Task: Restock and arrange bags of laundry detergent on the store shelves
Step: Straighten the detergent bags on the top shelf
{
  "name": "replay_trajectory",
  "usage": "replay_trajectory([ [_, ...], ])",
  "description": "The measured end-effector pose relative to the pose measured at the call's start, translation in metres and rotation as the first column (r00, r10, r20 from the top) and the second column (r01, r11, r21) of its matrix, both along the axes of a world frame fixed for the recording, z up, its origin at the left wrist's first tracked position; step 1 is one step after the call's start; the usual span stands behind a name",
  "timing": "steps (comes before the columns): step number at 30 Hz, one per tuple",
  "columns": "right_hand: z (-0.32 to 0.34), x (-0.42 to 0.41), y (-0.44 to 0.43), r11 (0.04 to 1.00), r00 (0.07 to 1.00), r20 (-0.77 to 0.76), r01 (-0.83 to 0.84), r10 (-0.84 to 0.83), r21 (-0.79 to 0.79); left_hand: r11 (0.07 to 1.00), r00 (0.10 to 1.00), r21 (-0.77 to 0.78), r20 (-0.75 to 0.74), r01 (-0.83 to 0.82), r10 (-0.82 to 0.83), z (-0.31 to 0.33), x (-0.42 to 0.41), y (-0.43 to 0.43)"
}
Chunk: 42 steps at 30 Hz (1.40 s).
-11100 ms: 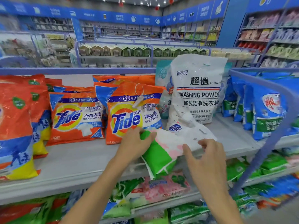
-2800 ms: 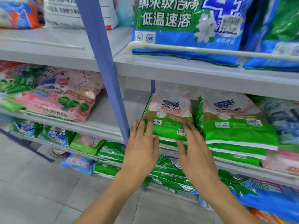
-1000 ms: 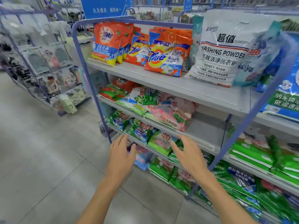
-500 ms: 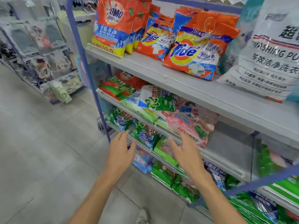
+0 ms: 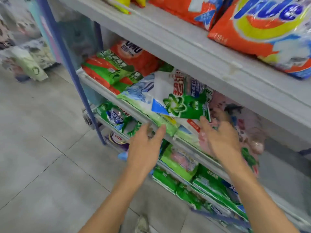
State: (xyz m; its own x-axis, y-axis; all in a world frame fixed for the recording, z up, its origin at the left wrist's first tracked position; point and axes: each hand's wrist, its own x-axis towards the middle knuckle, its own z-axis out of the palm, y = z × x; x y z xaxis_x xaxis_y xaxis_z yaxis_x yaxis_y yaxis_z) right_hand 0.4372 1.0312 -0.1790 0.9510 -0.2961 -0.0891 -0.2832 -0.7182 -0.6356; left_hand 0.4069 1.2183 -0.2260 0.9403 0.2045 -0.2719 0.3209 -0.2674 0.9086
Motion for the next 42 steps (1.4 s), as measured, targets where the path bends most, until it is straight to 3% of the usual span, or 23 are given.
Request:
replay_trajectory([
  [7, -0.042, 0.078, 0.000, 0.981, 0.990, 0.014, 0.141, -0.141, -0.130, 0.950, 0.998, -0.307, -0.023, -0.064, 0.060, -0.041, 0.058, -0.014],
  [10, -0.046, 0.104, 0.007, 0.972, 0.984, 0.043, 0.176, -0.171, -0.156, 0.929, 0.996, -0.363, 0.014, -0.076, 0.087, -0.051, 0.076, -0.022],
  [16, -0.057, 0.116, 0.013, 0.991, 0.990, -0.033, 0.135, -0.135, 0.014, 0.873, 0.980, -0.458, 0.020, -0.167, 0.197, -0.051, 0.101, -0.029],
  [19, -0.054, 0.105, 0.024, 0.972, 0.986, -0.112, 0.145, -0.126, 0.184, 0.820, 0.982, -0.550, -0.011, -0.161, 0.186, -0.048, 0.104, -0.030],
  [23, -0.062, 0.078, 0.034, 0.820, 0.986, -0.156, 0.139, -0.061, 0.555, 0.692, 0.988, -0.705, -0.095, -0.156, 0.126, -0.038, 0.098, -0.027],
  [26, -0.052, 0.045, 0.037, 0.532, 0.952, -0.275, 0.166, 0.132, 0.831, 0.623, 0.985, -0.762, -0.123, -0.174, 0.124, -0.032, 0.089, -0.013],
  [28, -0.047, 0.032, 0.036, 0.385, 0.931, -0.313, 0.223, 0.189, 0.896, 0.617, 0.984, -0.766, -0.128, -0.180, 0.128, -0.030, 0.081, 0.001],
  [30, -0.044, 0.026, 0.030, 0.310, 0.929, -0.355, 0.309, 0.106, 0.899, 0.618, 0.989, -0.772, -0.118, -0.147, 0.087, -0.026, 0.071, 0.016],
  [35, -0.022, 0.001, 0.034, 0.205, 0.924, -0.374, 0.351, 0.085, 0.914, 0.616, 0.988, -0.787, -0.071, 0.027, -0.134, -0.011, 0.040, 0.060],
  [39, -0.006, -0.032, 0.043, 0.321, 0.908, -0.356, 0.277, 0.222, 0.906, 0.625, 0.957, -0.770, -0.070, 0.127, -0.280, 0.014, 0.020, 0.089],
  [42, 0.004, -0.059, 0.047, 0.346, 0.932, -0.300, 0.219, 0.201, 0.912, 0.672, 0.944, -0.721, -0.074, 0.172, -0.321, 0.036, 0.008, 0.099],
])
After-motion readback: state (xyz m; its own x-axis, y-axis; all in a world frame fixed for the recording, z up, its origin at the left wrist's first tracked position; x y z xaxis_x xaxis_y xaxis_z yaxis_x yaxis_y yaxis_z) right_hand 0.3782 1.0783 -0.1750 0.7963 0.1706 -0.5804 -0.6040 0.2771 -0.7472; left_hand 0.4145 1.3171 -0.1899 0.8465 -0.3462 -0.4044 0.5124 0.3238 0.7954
